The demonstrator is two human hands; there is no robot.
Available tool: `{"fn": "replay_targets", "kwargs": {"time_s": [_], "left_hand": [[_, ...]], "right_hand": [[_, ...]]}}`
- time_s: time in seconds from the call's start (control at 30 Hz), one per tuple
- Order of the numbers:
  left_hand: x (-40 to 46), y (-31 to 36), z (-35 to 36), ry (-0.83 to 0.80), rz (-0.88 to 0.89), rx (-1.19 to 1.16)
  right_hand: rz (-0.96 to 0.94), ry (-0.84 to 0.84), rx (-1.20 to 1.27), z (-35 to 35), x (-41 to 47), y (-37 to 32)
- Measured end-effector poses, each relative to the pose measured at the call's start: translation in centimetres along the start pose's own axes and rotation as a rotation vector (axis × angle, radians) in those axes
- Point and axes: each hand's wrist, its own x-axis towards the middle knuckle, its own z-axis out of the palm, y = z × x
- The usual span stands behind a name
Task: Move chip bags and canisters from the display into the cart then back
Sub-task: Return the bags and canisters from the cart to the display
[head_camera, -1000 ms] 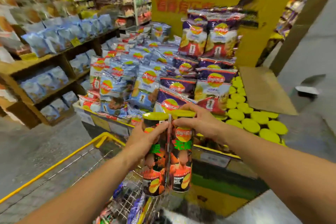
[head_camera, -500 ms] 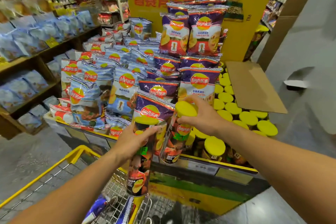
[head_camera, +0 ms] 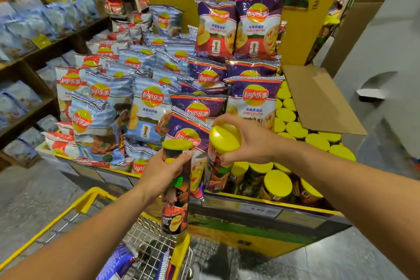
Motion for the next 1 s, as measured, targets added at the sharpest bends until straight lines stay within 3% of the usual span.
{"fn": "replay_targets", "kwargs": {"time_s": [0.17, 0.3, 0.57, 1.0], "left_hand": [[-0.3, 0.0, 0.2, 0.014, 0.014, -0.002], [-0.3, 0.0, 0.6, 0.055, 0.024, 0.055], [-1.0, 0.2, 2.3, 0.079, 0.071, 0.089], [-2.2, -0.4, 4.4, 0.02, 0.097, 0.071]], "right_hand": [[0.023, -0.002, -0.003, -0.2, -0.6, 0.2], [0.086, 0.048, 0.175, -1.8, -1.2, 0.7], [0.104, 0.071, -0.013, -3.2, -4.4, 3.1], [-0.034, 0.004, -0.169, -2.6, -4.2, 3.8]]}}
